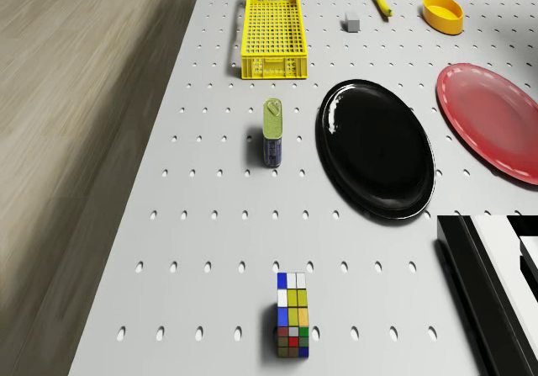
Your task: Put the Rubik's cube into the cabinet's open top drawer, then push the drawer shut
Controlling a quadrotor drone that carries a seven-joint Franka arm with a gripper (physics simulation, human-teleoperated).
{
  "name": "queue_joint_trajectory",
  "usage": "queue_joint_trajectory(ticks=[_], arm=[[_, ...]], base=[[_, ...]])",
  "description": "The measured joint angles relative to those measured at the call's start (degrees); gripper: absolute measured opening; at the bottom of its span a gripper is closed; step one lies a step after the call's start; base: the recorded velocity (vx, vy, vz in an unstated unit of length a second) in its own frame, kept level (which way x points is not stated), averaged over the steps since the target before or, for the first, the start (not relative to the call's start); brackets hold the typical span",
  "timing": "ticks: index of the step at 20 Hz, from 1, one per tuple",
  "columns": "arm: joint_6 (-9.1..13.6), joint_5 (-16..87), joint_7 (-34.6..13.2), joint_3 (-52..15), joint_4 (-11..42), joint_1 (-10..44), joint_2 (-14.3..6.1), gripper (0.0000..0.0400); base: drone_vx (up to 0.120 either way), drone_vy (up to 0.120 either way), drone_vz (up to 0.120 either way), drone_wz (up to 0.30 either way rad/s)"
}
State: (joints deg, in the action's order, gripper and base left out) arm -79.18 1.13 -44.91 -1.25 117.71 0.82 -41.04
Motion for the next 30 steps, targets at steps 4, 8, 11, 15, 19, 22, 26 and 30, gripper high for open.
queue_joint_trajectory(ticks=[4, 8, 11, 15, 19, 22, 26, 30], arm=[[-0.18, 1.29, -0.17, -0.92, 0.15, 0.29, -0.13, 0.04], [-0.39, 3.84, -0.5, -2.73, 0.41, 0.84, -0.29, 0.04], [-0.57, 7.23, -0.96, -5.15, 0.81, 1.59, -0.46, 0.04], [-0.95, 15.3, -2.09, -10.83, 2.27, 3.38, -0.89, 0.04], [-1.68, 29.95, -4.46, -20.83, 6.86, 6.75, -1.99, 0.04], [-2.44, 46.34, -7.94, -31.22, 14.49, 10.85, -3.71, 0.04], [-2.0, 72.24, -16.13, -45.5, 29.22, 19.3, -6.97, 0.04], [2.24, 93.62, -26.31, -56.25, 40.69, 31.27, -10.13, 0.04]], base=[[0.12, 0.0, 0.0, 0.0], [0.12, 0.0, 0.0, 0.0], [0.12, 0.0, 0.0, 0.0], [0.12, 0.0, 0.0, 0.0], [0.12, 0.0, 0.0, 0.0], [0.12, 0.0, -0.08, 0.0], [0.12, 0.0, -0.12, 0.0], [0.12, 0.0, -0.12, 0.0]])
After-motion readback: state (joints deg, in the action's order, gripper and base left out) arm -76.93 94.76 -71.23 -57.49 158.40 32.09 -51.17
